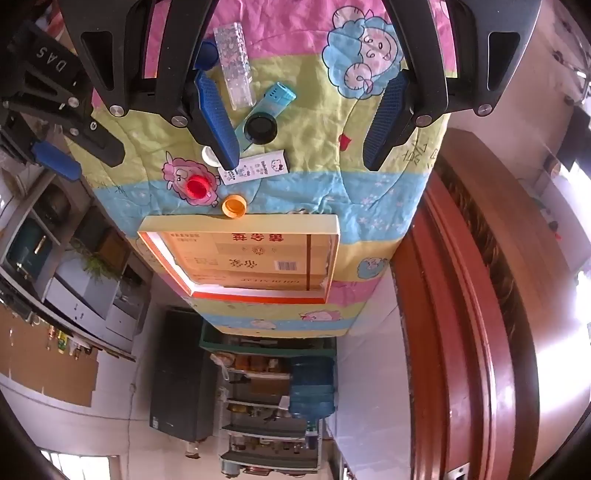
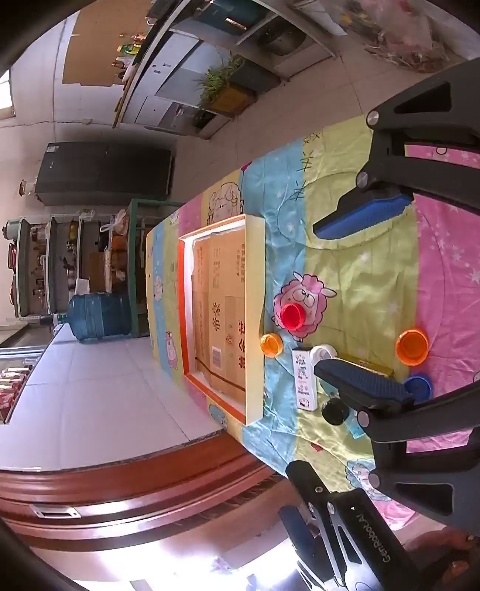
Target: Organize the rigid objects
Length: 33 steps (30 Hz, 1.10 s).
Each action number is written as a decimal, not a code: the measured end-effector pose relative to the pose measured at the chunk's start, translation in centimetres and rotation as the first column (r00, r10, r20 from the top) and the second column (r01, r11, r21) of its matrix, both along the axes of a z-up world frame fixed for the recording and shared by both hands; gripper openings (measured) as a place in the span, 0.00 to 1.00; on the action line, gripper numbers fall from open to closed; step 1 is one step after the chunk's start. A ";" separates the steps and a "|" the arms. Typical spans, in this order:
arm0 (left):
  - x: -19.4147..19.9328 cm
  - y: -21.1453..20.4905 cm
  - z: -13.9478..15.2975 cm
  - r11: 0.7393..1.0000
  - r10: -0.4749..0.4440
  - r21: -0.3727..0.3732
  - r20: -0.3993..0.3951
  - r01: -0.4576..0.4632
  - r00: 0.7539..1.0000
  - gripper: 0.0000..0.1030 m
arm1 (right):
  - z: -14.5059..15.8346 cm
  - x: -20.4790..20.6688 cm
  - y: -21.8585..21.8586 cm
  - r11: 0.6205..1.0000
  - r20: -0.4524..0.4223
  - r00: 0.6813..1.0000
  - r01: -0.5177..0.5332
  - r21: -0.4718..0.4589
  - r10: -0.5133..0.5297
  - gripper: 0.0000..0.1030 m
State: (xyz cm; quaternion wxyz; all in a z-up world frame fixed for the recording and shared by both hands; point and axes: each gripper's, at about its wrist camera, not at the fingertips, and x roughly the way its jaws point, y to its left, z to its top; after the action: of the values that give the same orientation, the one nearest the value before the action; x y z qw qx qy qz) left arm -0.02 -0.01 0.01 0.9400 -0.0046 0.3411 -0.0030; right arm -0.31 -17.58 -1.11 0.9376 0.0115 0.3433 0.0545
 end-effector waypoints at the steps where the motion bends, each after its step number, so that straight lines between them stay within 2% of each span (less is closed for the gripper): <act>1: -0.1 -0.1 0.0 1.000 -0.005 -0.007 0.003 0.005 1.000 0.69 | 0.0 0.0 0.0 1.000 -0.001 1.000 0.000 0.001 0.000 0.65; 3: -0.3 -0.4 0.1 1.000 -0.011 -0.008 0.012 0.011 1.000 0.69 | -0.1 0.0 -0.1 1.000 -0.001 1.000 0.002 0.004 -0.002 0.65; 4: -0.4 0.2 0.2 0.999 0.000 -0.039 0.005 0.001 1.000 0.69 | -0.1 0.0 -0.1 1.000 -0.001 1.000 0.001 0.007 -0.001 0.65; 11: -1.0 0.2 0.2 0.999 0.043 -0.029 -0.003 -0.043 0.999 0.69 | 0.1 -0.6 1.2 1.000 0.000 1.000 0.006 -0.006 -0.006 0.65; 33: -1.2 0.3 -0.3 0.998 0.053 -0.025 -0.010 -0.053 0.999 0.69 | -0.3 -0.7 0.8 1.000 -0.012 1.000 -0.008 -0.003 0.008 0.65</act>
State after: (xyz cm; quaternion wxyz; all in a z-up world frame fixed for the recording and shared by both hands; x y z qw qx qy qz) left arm -1.23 0.24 -0.31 0.9380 -0.0253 0.3453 0.0175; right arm -0.96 -16.77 -1.39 0.9352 0.0090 0.3492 0.0575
